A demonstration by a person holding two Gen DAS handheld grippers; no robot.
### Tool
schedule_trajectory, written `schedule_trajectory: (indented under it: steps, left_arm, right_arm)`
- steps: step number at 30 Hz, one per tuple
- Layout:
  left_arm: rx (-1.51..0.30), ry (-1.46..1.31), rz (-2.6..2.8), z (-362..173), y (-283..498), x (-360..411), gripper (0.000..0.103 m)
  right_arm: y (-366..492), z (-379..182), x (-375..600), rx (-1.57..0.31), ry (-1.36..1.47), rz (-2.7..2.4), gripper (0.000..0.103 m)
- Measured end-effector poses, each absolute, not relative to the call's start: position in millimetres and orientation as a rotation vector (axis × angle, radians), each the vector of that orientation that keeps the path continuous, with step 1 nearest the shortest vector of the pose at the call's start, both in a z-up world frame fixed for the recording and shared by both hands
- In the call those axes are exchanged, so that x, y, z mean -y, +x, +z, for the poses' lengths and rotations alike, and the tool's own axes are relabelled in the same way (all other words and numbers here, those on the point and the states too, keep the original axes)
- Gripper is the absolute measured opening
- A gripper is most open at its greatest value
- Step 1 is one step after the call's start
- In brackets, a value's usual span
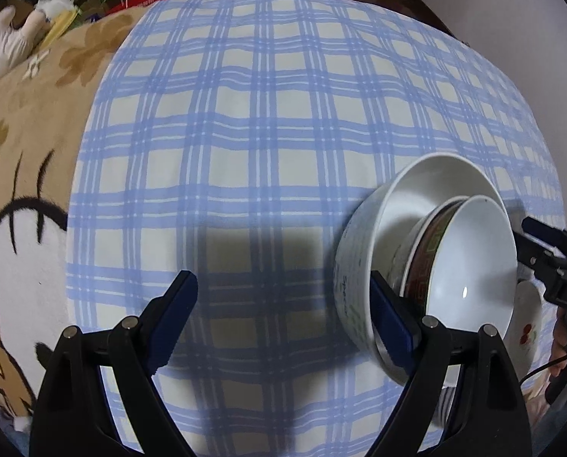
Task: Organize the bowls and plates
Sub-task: 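Move both grippers to the rim of the three nested bowls, then close both grippers on the nested bowl stack's rim and lift it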
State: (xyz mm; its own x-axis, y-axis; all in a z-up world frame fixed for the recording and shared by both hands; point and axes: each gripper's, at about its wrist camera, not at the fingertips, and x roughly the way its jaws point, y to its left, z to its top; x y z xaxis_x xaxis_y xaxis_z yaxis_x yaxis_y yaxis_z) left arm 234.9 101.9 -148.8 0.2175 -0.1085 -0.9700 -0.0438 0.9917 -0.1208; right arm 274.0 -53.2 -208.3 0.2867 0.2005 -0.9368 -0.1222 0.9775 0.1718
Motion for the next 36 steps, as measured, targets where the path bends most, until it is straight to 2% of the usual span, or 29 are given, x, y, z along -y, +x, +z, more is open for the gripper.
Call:
schedule_trajectory:
  steps: [3, 7, 8, 11, 15, 18, 24, 29, 31, 36]
  left_arm:
    - [-1.349, -0.124, -0.039, -149, 236, -101, 0.084]
    - [-1.361, -0.139, -0.069, -146, 237, -96, 0.06]
    - [-1.36, -0.141, -0.078, -146, 238, -93, 0.053]
    - [-1.348, -0.121, -0.081, -142, 236, -85, 0.045]
    - [-1.352, -0.156, -0.087, -142, 237, -83, 0.035]
    - [-1.349, -0.173, -0.084, -142, 238, -80, 0.03]
    - [-1.354, -0.242, -0.093, -145, 235, -86, 0.028]
    - [-1.353, -0.32, -0.118, -148, 236, -90, 0.012]
    - [-1.348, -0.328, -0.12, -148, 236, -88, 0.009]
    - [-1.345, -0.328, -0.118, -147, 236, -86, 0.009]
  right_arm:
    - [280, -209, 52, -1.296, 0.082, 0.223, 0.095]
    - [283, -208, 50, -1.33, 0.109, 0.246, 0.082]
    - [283, -208, 49, -1.337, 0.12, 0.251, 0.077]
    - [281, -206, 46, -1.346, 0.141, 0.258, 0.062]
    - [278, -203, 38, -1.348, 0.162, 0.276, 0.038]
    - [277, -201, 36, -1.352, 0.175, 0.276, 0.027]
    - [278, -203, 35, -1.362, 0.232, 0.264, 0.026]
    - [279, -207, 38, -1.371, 0.308, 0.254, 0.023]
    - [277, -207, 41, -1.371, 0.334, 0.248, 0.022]
    - [275, -204, 37, -1.363, 0.296, 0.234, 0.02]
